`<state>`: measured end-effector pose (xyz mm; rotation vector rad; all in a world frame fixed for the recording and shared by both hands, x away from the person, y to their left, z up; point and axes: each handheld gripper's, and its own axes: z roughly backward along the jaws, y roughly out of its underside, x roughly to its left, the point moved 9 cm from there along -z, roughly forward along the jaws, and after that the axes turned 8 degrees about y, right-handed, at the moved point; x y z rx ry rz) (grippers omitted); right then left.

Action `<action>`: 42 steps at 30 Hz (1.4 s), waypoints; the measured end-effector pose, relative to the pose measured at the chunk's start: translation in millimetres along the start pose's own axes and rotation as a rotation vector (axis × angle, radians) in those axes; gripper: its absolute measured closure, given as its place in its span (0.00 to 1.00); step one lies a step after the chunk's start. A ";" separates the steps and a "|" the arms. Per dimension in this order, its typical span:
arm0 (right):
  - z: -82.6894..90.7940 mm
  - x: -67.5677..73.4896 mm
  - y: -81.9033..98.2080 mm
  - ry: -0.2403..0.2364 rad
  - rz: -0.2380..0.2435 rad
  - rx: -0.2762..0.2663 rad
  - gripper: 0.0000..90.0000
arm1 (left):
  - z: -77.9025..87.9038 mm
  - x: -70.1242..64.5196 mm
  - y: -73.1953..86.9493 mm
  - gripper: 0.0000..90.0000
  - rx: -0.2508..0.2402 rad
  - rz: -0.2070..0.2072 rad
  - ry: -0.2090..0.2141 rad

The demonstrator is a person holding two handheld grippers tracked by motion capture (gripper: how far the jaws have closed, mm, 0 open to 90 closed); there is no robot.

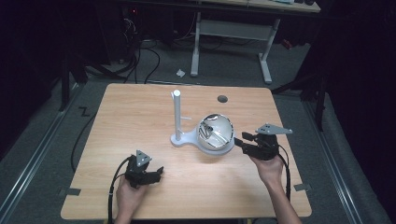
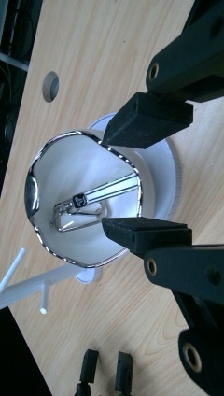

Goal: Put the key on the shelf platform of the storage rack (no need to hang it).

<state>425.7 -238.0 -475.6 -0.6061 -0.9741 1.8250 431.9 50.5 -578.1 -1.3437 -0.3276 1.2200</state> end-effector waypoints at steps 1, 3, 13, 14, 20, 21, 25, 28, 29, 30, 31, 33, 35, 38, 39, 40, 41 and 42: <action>1.0 -1.2 1.5 0.004 0.001 0.001 0.60 | 0.0 0.0 0.0 0.25 0.000 0.000 0.000; 3.4 -2.3 3.4 0.003 -0.005 -0.008 0.60 | 0.0 0.0 0.0 0.25 0.000 0.000 0.000; 10.5 -5.8 12.9 0.006 -0.021 -0.013 0.59 | 0.0 0.0 0.0 0.25 0.000 0.000 0.000; 12.5 -5.8 13.7 0.007 -0.024 -0.016 0.59 | 0.0 0.0 0.0 0.25 0.000 0.000 0.000; 16.6 -6.1 16.3 0.006 -0.030 -0.025 0.59 | -0.1 0.0 0.0 0.25 -0.001 0.000 -0.001; 17.1 -6.0 17.2 0.006 -0.031 -0.025 0.59 | -0.1 0.0 0.0 0.25 0.000 -0.001 -0.001; 17.3 -6.2 23.3 0.008 -0.042 -0.019 0.59 | -0.1 0.0 0.0 0.25 0.000 -0.001 -0.001; 16.9 -6.2 25.4 0.005 -0.044 -0.017 0.59 | -0.1 0.0 0.0 0.25 -0.001 -0.001 -0.001; 16.7 -5.4 27.3 0.003 -0.051 -0.016 0.59 | -0.1 0.0 0.0 0.25 0.000 -0.001 -0.001; 16.7 -5.4 27.3 0.003 -0.051 -0.016 0.59 | -0.1 0.0 0.0 0.25 0.000 -0.001 -0.001; 16.7 -5.2 28.0 0.002 -0.048 -0.017 0.59 | -0.1 0.0 0.0 0.25 0.000 -0.001 -0.001; 16.9 -4.2 30.0 -0.001 -0.052 -0.018 0.59 | 0.0 0.0 0.0 0.25 0.000 -0.001 -0.001; 16.8 -3.7 30.7 -0.003 -0.054 -0.020 0.59 | 0.0 0.0 0.0 0.25 0.000 -0.001 -0.001; 16.6 -1.6 33.8 -0.007 -0.057 -0.018 0.59 | 0.0 0.0 0.0 0.25 0.000 -0.001 -0.001; 16.6 -1.6 33.8 -0.007 -0.057 -0.018 0.59 | -0.1 0.0 0.0 0.25 0.000 -0.001 -0.001; 16.4 -1.1 34.5 -0.008 -0.057 -0.018 0.59 | 0.0 0.0 0.0 0.25 0.000 -0.001 -0.001; 16.3 -0.8 35.2 -0.008 -0.055 -0.017 0.59 | 0.0 0.0 0.0 0.25 0.000 -0.001 -0.001; 16.0 0.5 36.3 -0.009 -0.056 -0.017 0.59 | 0.0 0.0 0.0 0.25 0.000 -0.001 -0.001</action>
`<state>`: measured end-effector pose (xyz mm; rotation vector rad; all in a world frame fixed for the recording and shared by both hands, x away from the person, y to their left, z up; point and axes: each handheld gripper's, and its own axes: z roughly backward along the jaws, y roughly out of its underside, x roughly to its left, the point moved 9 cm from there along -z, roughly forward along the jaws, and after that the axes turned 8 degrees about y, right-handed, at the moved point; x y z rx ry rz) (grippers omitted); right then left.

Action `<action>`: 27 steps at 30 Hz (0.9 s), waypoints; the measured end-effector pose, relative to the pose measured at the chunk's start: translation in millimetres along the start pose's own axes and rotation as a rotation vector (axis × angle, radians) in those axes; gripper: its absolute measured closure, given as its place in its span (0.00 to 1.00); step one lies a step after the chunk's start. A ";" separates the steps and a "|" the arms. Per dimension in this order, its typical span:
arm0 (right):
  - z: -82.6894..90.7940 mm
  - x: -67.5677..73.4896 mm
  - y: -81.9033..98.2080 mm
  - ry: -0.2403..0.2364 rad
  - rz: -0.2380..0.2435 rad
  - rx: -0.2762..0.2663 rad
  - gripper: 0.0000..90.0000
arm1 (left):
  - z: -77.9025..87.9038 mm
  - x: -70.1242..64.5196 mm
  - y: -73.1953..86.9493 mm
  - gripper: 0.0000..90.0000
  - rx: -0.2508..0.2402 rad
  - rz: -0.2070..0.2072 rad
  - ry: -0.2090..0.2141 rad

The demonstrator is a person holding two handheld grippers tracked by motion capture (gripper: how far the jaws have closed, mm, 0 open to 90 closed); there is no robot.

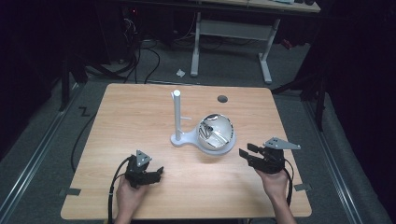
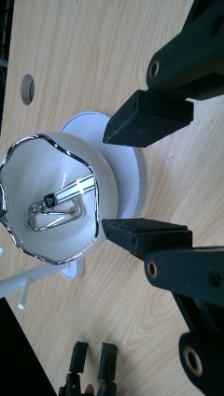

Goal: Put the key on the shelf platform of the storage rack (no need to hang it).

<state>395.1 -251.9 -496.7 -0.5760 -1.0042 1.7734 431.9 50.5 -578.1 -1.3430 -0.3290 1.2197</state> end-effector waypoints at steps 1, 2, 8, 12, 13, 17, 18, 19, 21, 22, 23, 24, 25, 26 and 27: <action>0.0 0.0 0.0 0.000 0.000 0.000 0.59 | 0.0 0.0 0.0 0.25 0.000 0.000 0.000; 0.0 0.5 0.6 -0.001 0.000 0.002 0.59 | 0.0 0.0 0.0 0.25 0.000 0.000 0.000; -0.9 3.4 3.8 -0.007 0.000 -0.001 0.59 | 0.0 0.0 0.0 0.25 0.000 0.000 0.000; -2.4 4.7 6.3 -0.008 0.001 0.003 0.59 | 0.0 0.0 0.0 0.25 0.000 0.000 0.000; -3.5 5.8 8.0 -0.011 0.002 0.004 0.59 | 0.0 0.0 0.0 0.25 0.000 0.000 0.000; -4.8 7.0 10.1 -0.014 0.002 0.004 0.59 | 0.0 0.0 0.0 0.25 0.000 0.000 0.000; -5.0 7.6 10.8 -0.016 -0.001 0.006 0.59 | 0.0 0.0 0.0 0.25 0.000 0.000 0.000; -5.3 7.9 11.3 -0.016 0.000 0.006 0.59 | 0.0 0.0 0.0 0.25 0.000 0.000 0.000; -5.8 8.9 12.8 -0.017 -0.005 0.008 0.59 | 0.0 0.0 0.0 0.25 0.000 0.000 0.000; -6.1 9.2 13.5 -0.018 -0.005 0.009 0.59 | 0.0 0.0 0.0 0.25 0.000 0.000 0.000; -6.9 9.9 14.8 -0.020 -0.004 0.008 0.59 | 0.0 0.0 0.0 0.25 0.000 0.000 0.000; -7.5 10.3 15.5 -0.022 -0.003 0.009 0.59 | 0.0 0.0 0.0 0.25 0.000 0.000 0.000; -7.5 10.3 15.5 -0.022 -0.003 0.009 0.59 | 0.0 0.0 0.0 0.25 0.000 0.000 0.000; -8.1 11.1 16.3 -0.023 -0.002 0.011 0.59 | 0.0 0.0 0.0 0.25 0.000 0.000 0.000; -8.6 12.0 17.1 -0.026 0.002 0.013 0.58 | 0.0 0.0 0.0 0.25 0.000 0.000 0.000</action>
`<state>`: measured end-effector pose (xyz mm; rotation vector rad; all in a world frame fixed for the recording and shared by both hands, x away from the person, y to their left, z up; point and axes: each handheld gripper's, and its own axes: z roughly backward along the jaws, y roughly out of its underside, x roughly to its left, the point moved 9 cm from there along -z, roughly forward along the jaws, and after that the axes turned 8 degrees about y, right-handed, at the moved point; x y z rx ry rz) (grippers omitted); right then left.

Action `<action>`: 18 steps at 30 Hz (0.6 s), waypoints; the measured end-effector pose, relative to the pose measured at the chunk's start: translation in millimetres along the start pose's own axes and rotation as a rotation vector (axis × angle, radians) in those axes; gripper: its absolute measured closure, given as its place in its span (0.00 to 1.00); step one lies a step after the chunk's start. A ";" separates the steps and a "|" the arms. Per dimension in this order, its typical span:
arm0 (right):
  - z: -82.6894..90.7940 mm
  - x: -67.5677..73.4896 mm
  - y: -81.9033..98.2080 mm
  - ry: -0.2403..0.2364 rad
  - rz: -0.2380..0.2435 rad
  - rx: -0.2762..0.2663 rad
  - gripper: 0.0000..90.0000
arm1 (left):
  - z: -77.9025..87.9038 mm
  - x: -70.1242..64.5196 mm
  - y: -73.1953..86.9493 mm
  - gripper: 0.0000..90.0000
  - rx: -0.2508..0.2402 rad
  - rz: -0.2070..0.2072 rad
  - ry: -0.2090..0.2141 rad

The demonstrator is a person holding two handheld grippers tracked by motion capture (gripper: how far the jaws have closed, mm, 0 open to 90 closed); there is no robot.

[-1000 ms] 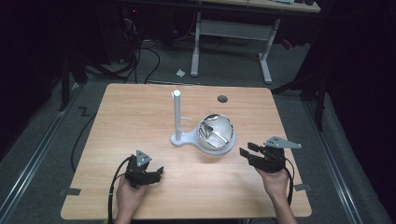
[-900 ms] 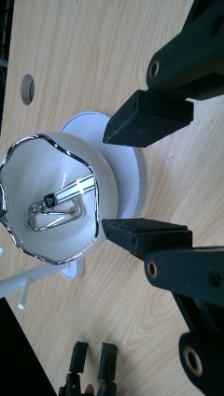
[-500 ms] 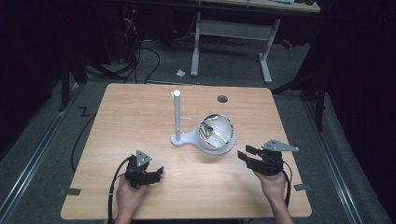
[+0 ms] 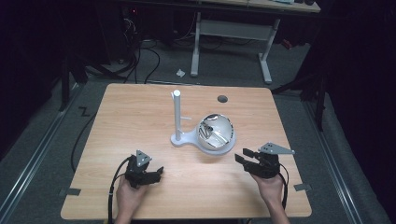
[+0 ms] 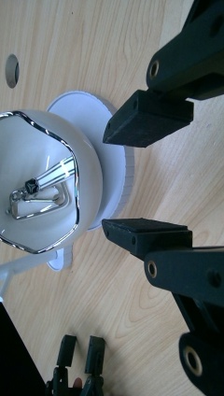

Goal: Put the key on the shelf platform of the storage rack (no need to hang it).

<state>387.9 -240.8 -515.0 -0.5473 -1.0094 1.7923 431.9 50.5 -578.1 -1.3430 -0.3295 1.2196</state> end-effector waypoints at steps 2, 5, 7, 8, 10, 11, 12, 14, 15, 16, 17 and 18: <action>-1.2 2.0 1.4 -0.002 0.005 0.002 0.58 | 0.0 0.0 0.0 0.25 0.000 0.000 0.000; -3.7 5.1 4.5 -0.008 0.005 0.007 0.58 | 0.0 0.0 0.0 0.25 0.000 0.000 0.000; -4.5 5.4 5.2 -0.009 0.008 0.007 0.58 | 0.0 0.0 0.0 0.25 0.000 0.000 0.000; -5.0 6.0 5.9 -0.011 0.009 0.007 0.58 | 0.0 0.0 0.0 0.25 0.000 0.000 0.000; -6.5 7.6 8.1 -0.012 0.011 0.011 0.57 | 0.0 0.0 0.0 0.25 0.000 0.000 0.000; -6.5 7.6 8.1 -0.012 0.011 0.011 0.57 | 0.0 0.0 0.0 0.25 0.000 0.000 0.000; -7.1 8.1 8.7 -0.012 0.012 0.010 0.57 | 0.0 0.0 0.0 0.25 0.000 0.000 0.000; -7.9 9.2 10.3 -0.013 0.012 0.015 0.57 | 0.0 0.0 0.0 0.25 0.000 0.000 0.000; -8.4 9.7 10.9 -0.012 0.016 0.014 0.57 | 0.0 0.0 0.0 0.25 0.000 0.000 0.000; -8.9 10.2 11.7 -0.011 0.015 0.015 0.57 | 0.0 0.0 0.0 0.25 0.000 0.000 0.000; -10.0 11.4 13.3 -0.014 0.016 0.017 0.57 | 0.0 0.0 0.0 0.25 0.000 0.000 0.000; -10.6 12.2 14.2 -0.016 0.016 0.020 0.57 | 0.0 0.0 0.0 0.25 0.000 0.000 0.000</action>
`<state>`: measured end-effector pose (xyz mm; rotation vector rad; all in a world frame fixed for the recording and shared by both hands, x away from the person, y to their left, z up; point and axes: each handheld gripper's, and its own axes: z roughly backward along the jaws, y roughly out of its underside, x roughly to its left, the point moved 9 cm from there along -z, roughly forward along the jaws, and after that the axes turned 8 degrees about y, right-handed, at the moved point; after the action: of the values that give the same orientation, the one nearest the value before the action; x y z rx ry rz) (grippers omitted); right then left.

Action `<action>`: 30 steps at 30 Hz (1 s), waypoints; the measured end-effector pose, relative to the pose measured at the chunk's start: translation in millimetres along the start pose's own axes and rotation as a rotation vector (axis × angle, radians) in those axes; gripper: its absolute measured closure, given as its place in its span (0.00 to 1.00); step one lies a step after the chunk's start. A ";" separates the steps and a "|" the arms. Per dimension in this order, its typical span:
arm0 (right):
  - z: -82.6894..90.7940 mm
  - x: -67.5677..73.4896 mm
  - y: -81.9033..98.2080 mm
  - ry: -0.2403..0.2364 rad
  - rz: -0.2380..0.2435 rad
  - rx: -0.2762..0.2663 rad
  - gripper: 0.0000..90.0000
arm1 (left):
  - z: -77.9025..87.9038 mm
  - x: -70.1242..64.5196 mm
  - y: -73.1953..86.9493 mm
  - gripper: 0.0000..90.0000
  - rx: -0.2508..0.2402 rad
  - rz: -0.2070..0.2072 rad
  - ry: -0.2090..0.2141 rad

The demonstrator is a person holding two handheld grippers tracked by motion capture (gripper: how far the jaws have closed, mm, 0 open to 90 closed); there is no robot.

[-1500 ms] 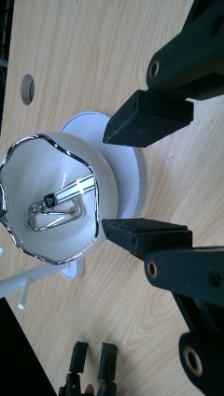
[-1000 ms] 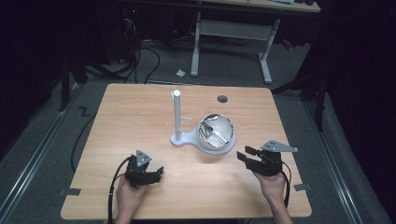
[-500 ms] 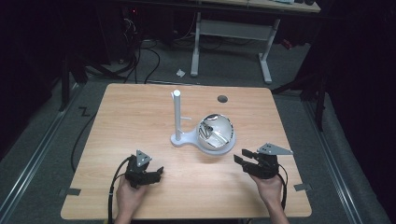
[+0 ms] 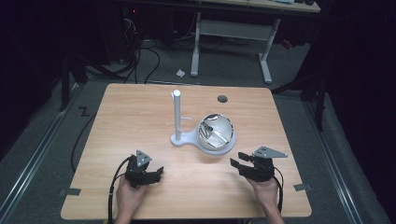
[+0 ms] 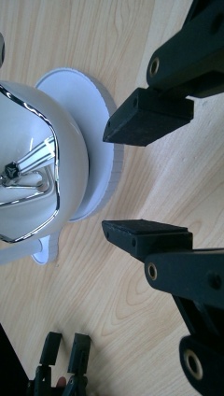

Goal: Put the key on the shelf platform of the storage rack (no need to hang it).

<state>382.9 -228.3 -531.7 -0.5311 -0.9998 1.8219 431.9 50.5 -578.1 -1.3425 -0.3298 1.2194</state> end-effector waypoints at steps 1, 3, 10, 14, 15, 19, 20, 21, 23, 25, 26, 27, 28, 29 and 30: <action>-0.8 1.0 0.9 -0.003 0.002 0.002 0.57 | 0.0 0.0 0.0 0.25 0.000 0.000 0.000; -1.5 1.8 1.9 -0.003 0.007 0.006 0.57 | 0.0 0.0 0.0 0.25 0.000 0.000 0.000; -6.3 6.7 7.3 -0.009 0.008 0.012 0.57 | 0.0 0.0 0.0 0.25 0.000 0.000 0.000; -8.6 8.2 10.7 -0.007 0.016 0.017 0.57 | 0.0 0.0 0.0 0.25 0.000 0.000 0.000; -9.7 9.2 12.6 -0.006 0.016 0.021 0.57 | 0.0 0.0 0.0 0.25 0.000 0.000 0.000; -12.6 11.3 16.3 -0.005 0.020 0.026 0.57 | 0.0 0.0 0.0 0.25 0.000 0.000 0.000; -12.6 11.3 16.3 -0.005 0.020 0.026 0.57 | 0.0 0.0 0.0 0.25 0.000 0.000 0.000; -14.3 12.8 18.3 -0.004 0.024 0.030 0.57 | 0.0 0.0 0.0 0.25 0.000 0.000 0.000; -15.9 14.0 20.5 -0.001 0.025 0.038 0.56 | 0.0 0.0 0.0 0.25 0.000 0.001 0.000; -17.2 15.3 22.3 0.000 0.027 0.042 0.56 | 0.0 0.0 0.0 0.25 0.000 0.000 0.000; -17.2 15.3 22.3 0.000 0.027 0.042 0.56 | 0.0 0.0 0.0 0.25 0.000 0.000 0.000; -18.6 16.5 23.7 -0.003 0.030 0.040 0.56 | 0.0 0.0 0.0 0.25 0.000 0.000 0.000; -19.3 17.0 24.5 -0.003 0.032 0.041 0.56 | 0.0 0.0 0.0 0.25 0.000 0.000 0.000; -19.3 17.0 24.5 -0.003 0.032 0.041 0.56 | 0.0 0.0 0.0 0.25 0.000 0.000 0.000; -20.0 17.8 25.4 -0.004 0.031 0.042 0.56 | 0.0 0.0 0.0 0.25 0.000 0.000 0.000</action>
<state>375.7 -209.7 -562.8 -0.5197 -0.9587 1.8679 431.9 50.5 -578.1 -1.3427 -0.3294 1.2197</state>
